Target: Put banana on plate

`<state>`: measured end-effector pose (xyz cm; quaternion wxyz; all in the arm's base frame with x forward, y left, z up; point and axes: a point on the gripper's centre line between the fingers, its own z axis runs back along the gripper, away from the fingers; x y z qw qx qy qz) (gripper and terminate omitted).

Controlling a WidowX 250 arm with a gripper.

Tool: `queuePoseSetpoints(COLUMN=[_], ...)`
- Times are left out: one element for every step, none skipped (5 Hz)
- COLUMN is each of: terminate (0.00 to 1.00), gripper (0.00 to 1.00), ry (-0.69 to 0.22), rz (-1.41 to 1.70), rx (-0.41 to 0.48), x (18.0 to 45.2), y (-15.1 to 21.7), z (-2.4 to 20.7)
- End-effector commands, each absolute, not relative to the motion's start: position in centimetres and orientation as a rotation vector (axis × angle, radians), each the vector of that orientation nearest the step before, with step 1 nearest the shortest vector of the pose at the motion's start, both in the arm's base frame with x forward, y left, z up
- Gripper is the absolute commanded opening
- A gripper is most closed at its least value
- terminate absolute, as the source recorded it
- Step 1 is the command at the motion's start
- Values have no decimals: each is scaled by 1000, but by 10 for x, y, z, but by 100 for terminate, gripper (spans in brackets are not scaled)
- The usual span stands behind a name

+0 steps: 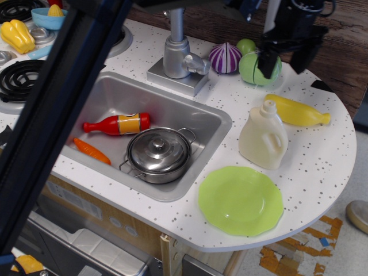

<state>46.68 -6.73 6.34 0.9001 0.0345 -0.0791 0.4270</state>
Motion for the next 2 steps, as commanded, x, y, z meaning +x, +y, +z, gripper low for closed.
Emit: queuePoseSetpoints(terminate=[0, 0], gripper=[100, 100], ry=[-193, -184], rz=[962, 1018], rx=[-8, -5], x=[473, 463], y=[-89, -96], z=[95, 92])
